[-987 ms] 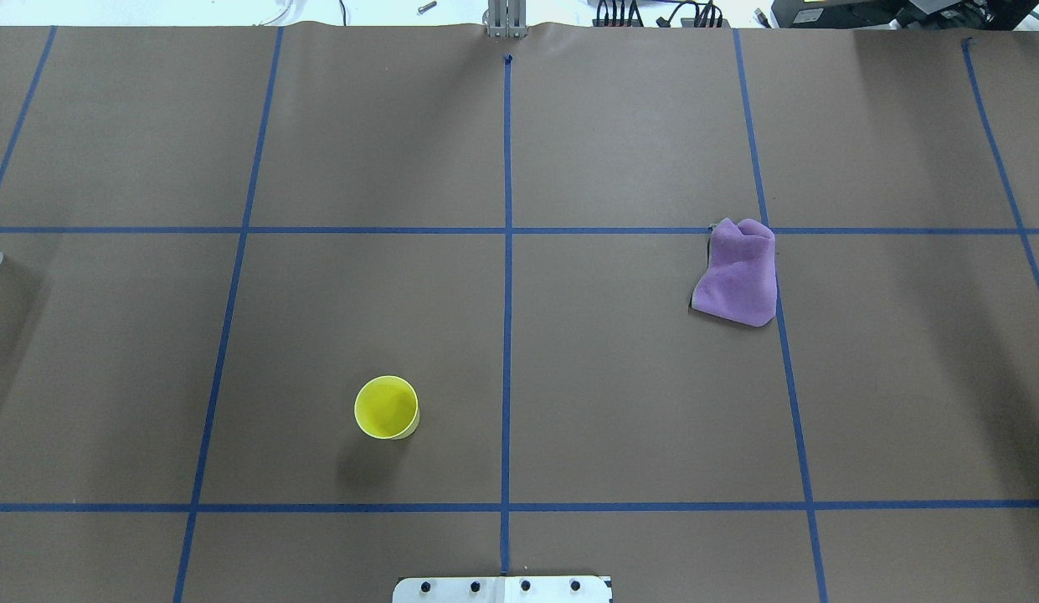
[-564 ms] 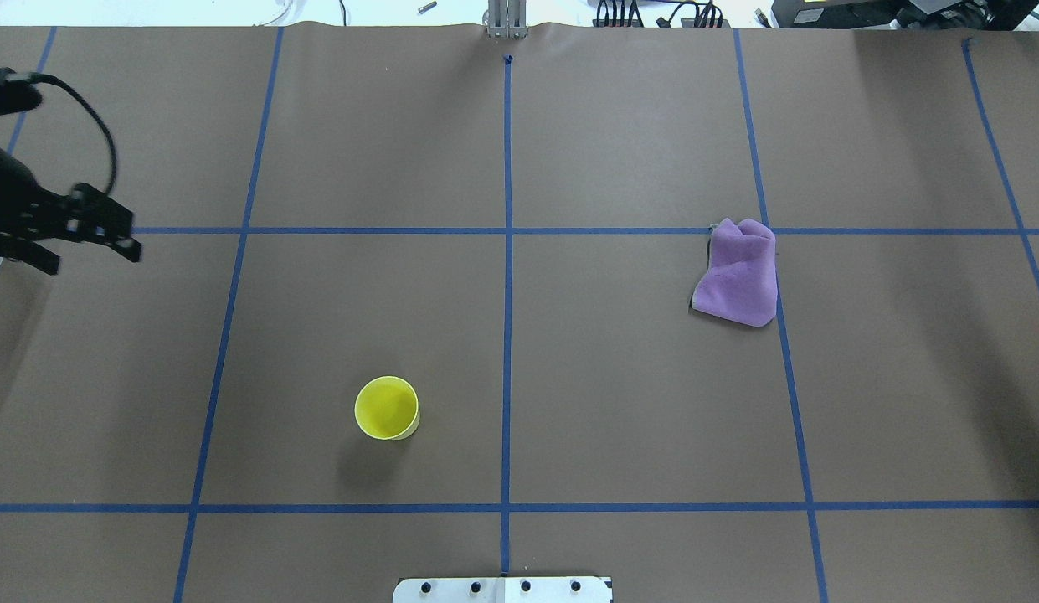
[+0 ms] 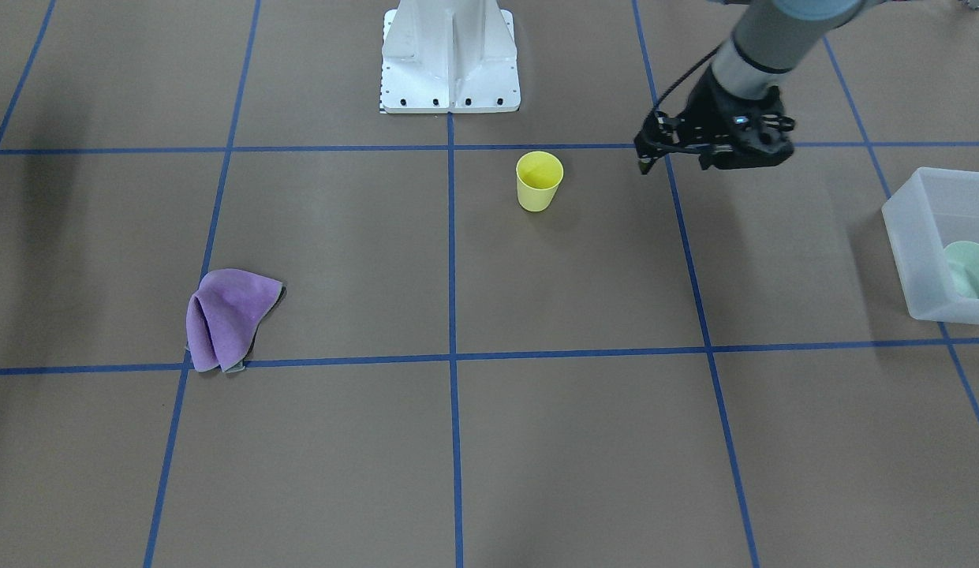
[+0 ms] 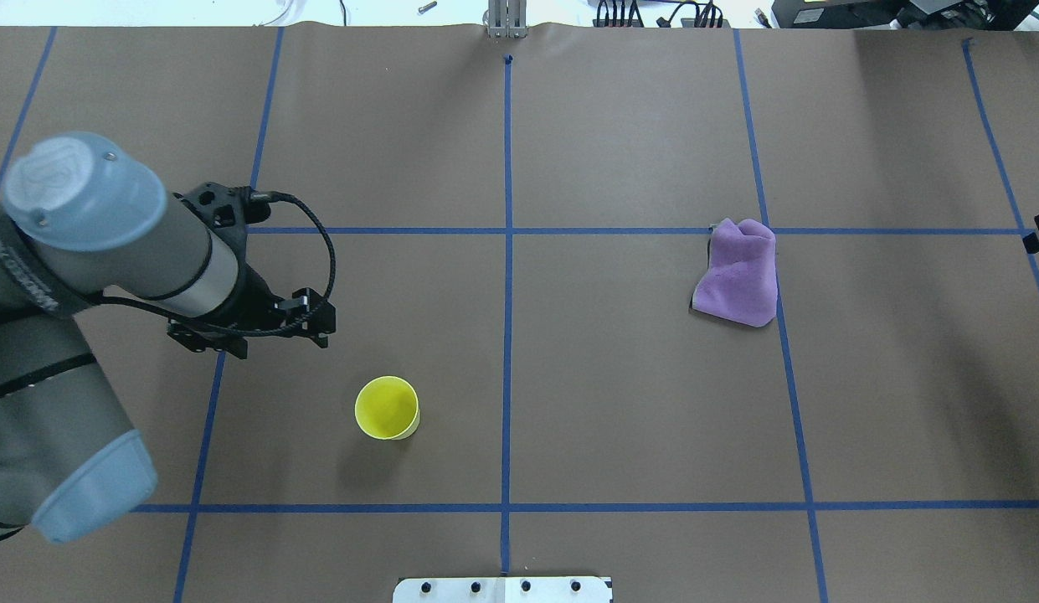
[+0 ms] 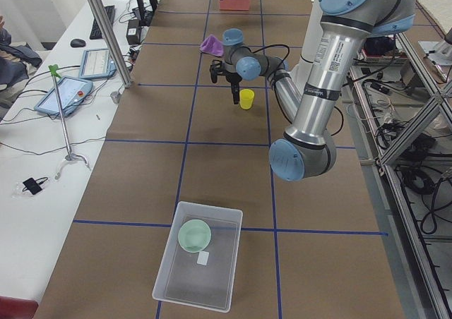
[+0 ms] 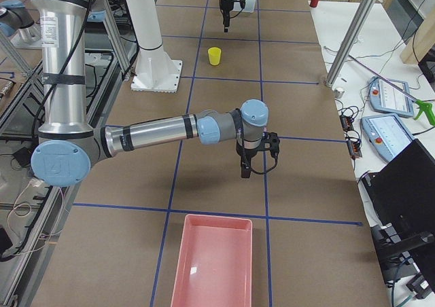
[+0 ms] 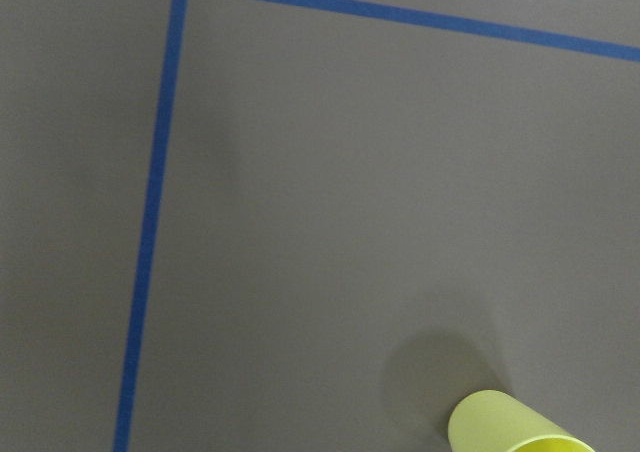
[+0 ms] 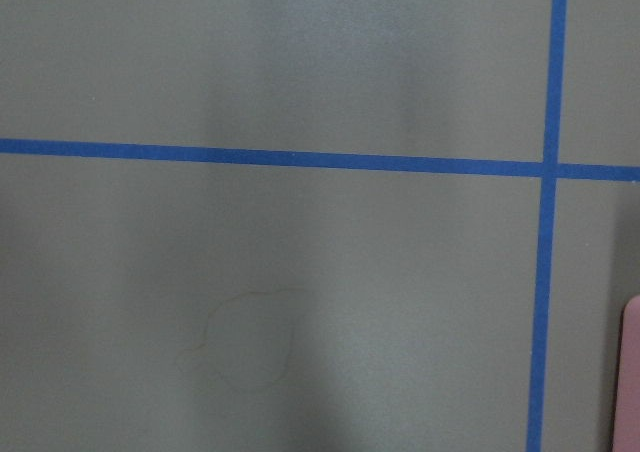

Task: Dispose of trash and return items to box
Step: 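Reach the left gripper to the yellow cup and grasp its rim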

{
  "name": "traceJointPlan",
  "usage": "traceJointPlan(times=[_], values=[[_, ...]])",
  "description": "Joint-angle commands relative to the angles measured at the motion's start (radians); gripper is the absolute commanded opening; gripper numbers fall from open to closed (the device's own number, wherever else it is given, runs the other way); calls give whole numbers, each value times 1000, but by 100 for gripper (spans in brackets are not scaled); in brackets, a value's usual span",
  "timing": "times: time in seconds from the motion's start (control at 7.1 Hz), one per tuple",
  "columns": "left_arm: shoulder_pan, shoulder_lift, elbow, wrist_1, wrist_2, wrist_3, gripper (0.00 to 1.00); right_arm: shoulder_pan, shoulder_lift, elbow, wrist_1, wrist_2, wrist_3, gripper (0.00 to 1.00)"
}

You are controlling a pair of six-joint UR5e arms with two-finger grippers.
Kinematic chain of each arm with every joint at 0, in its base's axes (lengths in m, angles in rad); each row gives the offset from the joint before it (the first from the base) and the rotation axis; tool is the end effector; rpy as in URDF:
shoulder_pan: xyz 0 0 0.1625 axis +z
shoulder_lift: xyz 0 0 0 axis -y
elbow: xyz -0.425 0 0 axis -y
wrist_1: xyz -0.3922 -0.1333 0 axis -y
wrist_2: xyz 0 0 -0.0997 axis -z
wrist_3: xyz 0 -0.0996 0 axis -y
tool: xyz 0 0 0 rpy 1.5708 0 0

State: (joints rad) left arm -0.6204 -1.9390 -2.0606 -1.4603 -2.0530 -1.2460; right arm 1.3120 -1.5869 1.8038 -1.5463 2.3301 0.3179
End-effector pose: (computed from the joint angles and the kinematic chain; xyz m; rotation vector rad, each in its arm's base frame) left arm 0.3908 -0.3863 0.2592 -0.0754 0.8606 -0.0968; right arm -0.0629 -0.4905 0.5494 0.0053 -0.7894 -0.0356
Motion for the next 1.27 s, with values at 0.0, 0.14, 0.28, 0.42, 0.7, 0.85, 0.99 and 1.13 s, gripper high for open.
traceJointPlan(times=[0.0, 0.14, 0.28, 0.42, 0.7, 0.85, 0.99, 1.13], values=[[68, -52, 77, -6, 45, -35, 96, -31, 24, 8, 0, 0, 55, 100], [91, -52, 112, -53, 45, -55, 95, -52, 37, 9, 0, 0, 87, 100], [93, -52, 141, -113, 45, -75, 94, -57, 41, 9, 0, -2, 90, 100], [103, -49, 140, -117, 45, -76, 94, -60, 41, 9, 0, -2, 92, 100], [149, -41, 142, -117, 56, -98, 84, -68, 41, 9, 0, -2, 92, 100], [166, -41, 145, -118, 72, -105, 73, -71, 42, 8, -2, -3, 92, 100], [166, -47, 143, -118, 70, -119, 58, -74, 42, 8, -2, -3, 93, 100], [166, -49, 139, -118, 65, -139, 6, -74, 42, 8, -2, -3, 96, 100]])
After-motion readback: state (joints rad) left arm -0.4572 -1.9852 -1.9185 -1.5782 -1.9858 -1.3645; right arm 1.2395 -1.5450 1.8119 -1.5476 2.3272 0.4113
